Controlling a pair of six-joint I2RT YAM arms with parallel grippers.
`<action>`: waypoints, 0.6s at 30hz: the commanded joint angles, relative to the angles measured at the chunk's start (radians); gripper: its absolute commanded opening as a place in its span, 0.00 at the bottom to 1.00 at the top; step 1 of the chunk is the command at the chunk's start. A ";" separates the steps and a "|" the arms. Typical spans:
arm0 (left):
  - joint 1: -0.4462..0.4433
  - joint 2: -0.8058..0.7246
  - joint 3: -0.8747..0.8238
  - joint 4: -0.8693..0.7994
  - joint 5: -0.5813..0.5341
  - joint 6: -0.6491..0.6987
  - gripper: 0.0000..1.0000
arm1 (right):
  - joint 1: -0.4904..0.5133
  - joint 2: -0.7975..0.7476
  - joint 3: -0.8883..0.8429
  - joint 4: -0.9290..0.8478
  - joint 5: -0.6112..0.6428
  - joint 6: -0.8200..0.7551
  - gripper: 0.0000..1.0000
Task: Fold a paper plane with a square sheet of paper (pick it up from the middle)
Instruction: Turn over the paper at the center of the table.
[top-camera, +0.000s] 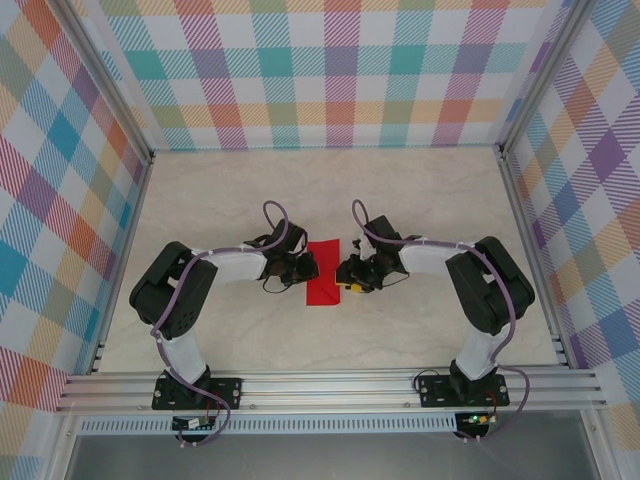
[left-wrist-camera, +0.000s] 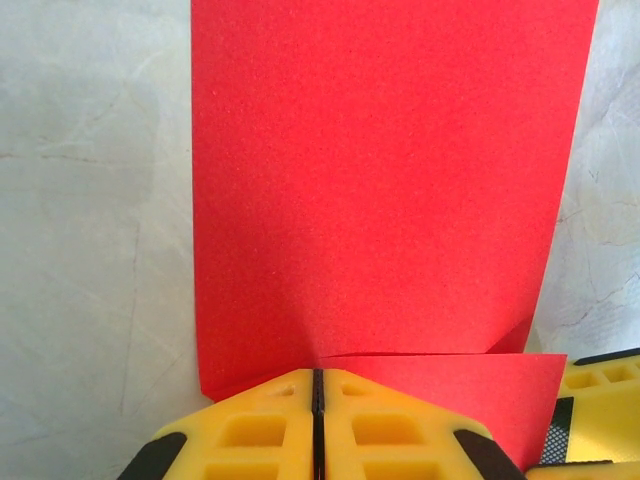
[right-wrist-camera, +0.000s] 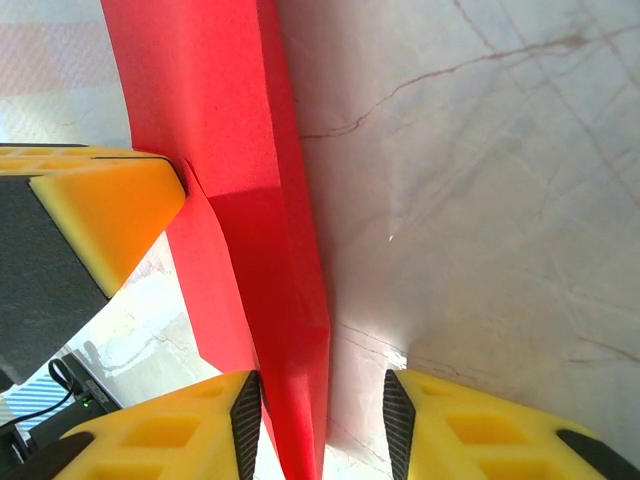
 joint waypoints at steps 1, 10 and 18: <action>0.006 0.003 -0.032 -0.053 -0.036 -0.008 0.09 | 0.013 -0.005 -0.004 0.016 -0.032 0.022 0.39; 0.006 -0.006 -0.038 -0.047 -0.026 -0.009 0.09 | 0.037 0.052 0.055 0.053 -0.067 0.028 0.36; 0.006 -0.051 -0.045 0.006 0.015 -0.023 0.17 | 0.024 0.096 0.096 0.051 -0.036 0.003 0.33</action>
